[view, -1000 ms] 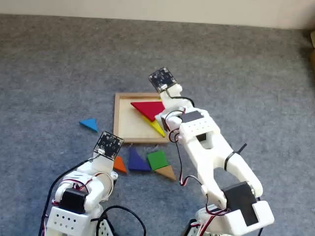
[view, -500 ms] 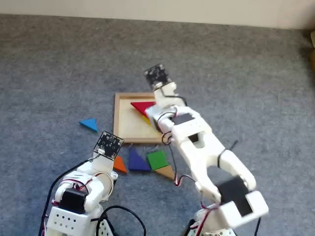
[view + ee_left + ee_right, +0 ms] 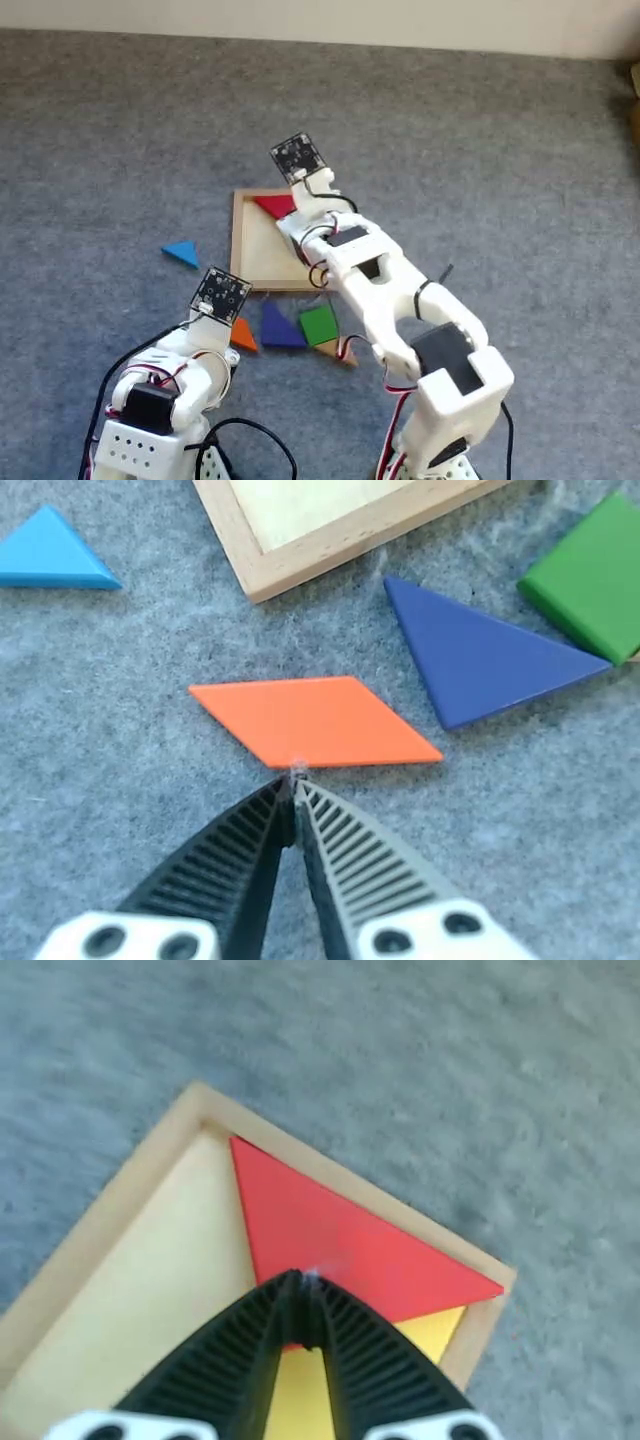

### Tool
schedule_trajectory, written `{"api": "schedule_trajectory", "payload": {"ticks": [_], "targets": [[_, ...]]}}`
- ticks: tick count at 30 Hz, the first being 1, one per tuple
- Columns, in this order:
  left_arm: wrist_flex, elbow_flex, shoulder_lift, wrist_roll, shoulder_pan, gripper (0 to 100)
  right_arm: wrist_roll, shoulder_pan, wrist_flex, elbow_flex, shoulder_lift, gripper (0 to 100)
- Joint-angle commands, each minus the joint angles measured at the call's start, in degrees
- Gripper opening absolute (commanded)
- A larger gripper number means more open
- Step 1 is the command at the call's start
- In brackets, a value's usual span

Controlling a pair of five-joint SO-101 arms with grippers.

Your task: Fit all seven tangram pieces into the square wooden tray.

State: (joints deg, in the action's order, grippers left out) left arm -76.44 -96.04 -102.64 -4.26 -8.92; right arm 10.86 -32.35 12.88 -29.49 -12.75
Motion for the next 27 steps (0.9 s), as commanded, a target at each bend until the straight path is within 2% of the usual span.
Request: {"api": "schedule_trajectory", "payload": {"ticks": [1,4,9,17,27], "targets": [[0.0,-1.2,-2.6,0.4,-0.8,1,-0.3,-2.1,-0.4,0.7,-1.8,1.2],[0.0,-1.2,-2.6,0.4,-0.8,1,-0.1,-2.7,-0.4,0.6,-1.7,1.2],[0.0,-1.2,-2.6,0.4,-0.8,1,5.3,-3.0,-0.4,0.2,-1.5,1.2],[0.0,-1.2,-2.6,0.4,-0.8,1,5.6,-2.7,-0.4,0.1,-0.6,1.2],[0.0,-1.2,-2.6,0.4,-0.8,1,5.4,-0.8,-0.7,-9.5,16.3,1.2]]}}
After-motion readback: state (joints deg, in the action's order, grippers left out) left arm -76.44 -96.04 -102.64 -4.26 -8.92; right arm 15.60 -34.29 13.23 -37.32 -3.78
